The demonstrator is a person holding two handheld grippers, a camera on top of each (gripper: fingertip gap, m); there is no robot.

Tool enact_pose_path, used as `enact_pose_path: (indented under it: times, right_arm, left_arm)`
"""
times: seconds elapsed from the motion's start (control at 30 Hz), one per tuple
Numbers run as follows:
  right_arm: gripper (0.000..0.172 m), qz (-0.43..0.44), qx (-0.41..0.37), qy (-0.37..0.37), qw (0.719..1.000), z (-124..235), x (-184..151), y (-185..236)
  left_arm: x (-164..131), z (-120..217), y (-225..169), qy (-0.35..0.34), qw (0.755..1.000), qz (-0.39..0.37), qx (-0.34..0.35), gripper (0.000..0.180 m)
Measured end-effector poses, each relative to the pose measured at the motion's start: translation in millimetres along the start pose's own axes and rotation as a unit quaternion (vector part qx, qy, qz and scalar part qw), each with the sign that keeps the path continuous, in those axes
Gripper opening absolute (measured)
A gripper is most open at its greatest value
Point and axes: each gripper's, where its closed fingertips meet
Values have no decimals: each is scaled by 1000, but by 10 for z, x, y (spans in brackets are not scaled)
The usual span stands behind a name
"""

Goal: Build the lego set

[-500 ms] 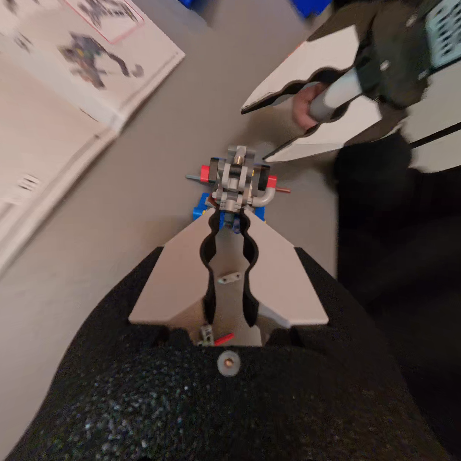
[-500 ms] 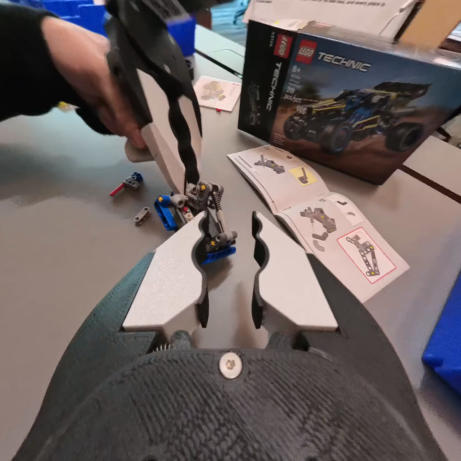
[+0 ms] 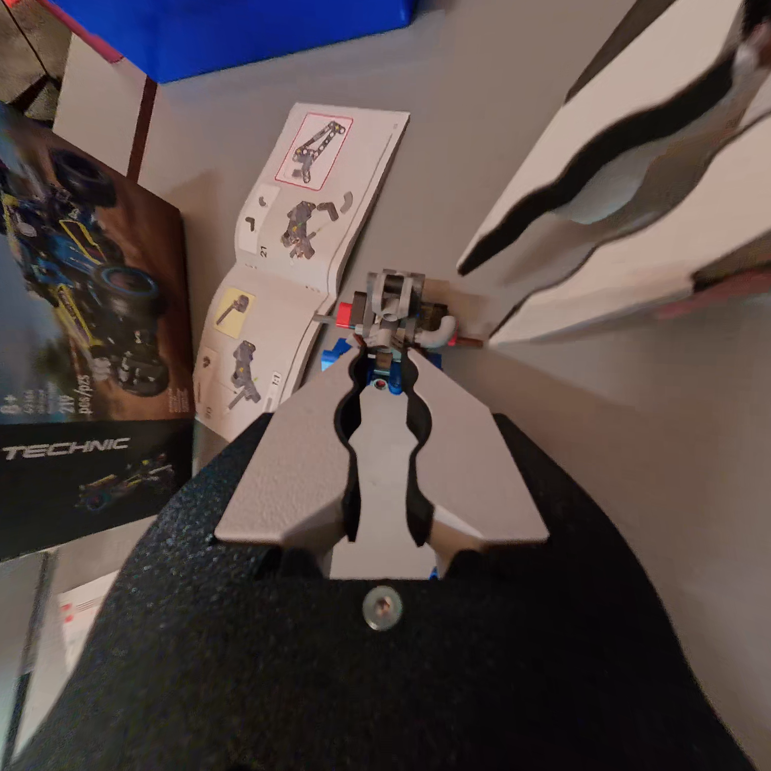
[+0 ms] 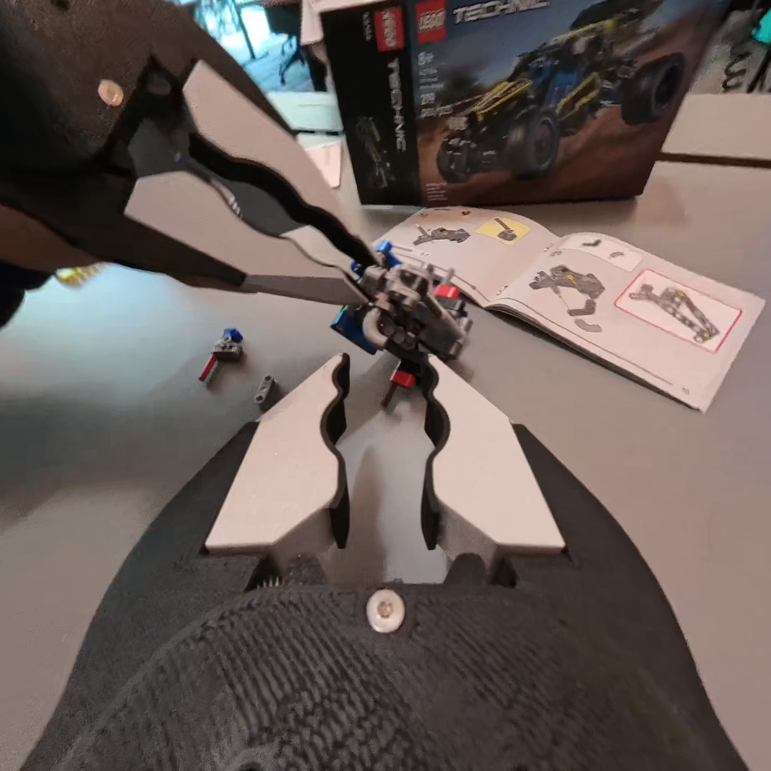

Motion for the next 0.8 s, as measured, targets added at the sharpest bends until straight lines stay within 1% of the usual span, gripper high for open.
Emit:
enact_pose_path:
  times: [0.13,0.2,0.27,0.3,0.33,0.37,0.4,0.47,0.57,0.67,0.73,0.8]
  right_arm:
    - [23,93,-10,41,995,-106,-88,94]
    - [17,110,-30,34,993,-133,-51,84]
    - [14,102,-44,31,993,-150,-30,60]
    - [15,84,-38,32,995,-158,-33,79]
    - [16,57,-27,29,998,-164,-26,110]
    - [16,29,-18,23,999,-163,-16,139]
    - [16,6,-12,20,1000,-161,-15,157]
    - [18,-50,4,8,999,-165,5,179]
    - [18,-140,36,-2,989,-190,3,193]
    - [14,-204,59,-20,977,-207,23,196]
    - [21,-245,72,-37,966,-221,46,204]
    - [27,-274,72,-57,957,-216,72,193]
  left_arm:
    - [-49,10,7,-3,998,56,-18,12]
    - [-54,25,-12,-13,996,86,-34,12]
    - [-62,29,-16,-18,992,119,-47,11]
    - [-52,33,19,-24,992,116,-36,11]
    - [-13,54,46,-39,996,79,-16,12]
    - [35,81,38,-54,998,21,3,12]
    - [45,92,39,-54,998,-26,26,12]
    - [33,68,38,-54,995,-74,49,12]
    - [57,85,19,-77,992,-85,44,12]
    - [158,155,23,-126,985,-104,55,12]
    - [192,203,98,-154,979,-106,82,12]
    - [249,318,120,-189,969,-116,105,12]
Point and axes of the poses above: each gripper's, where its closed fingertips meet, z back along the fingers, x out of its top, y = z × x across the jaws, and after that the axes turned 5 degrees about z, right-handed
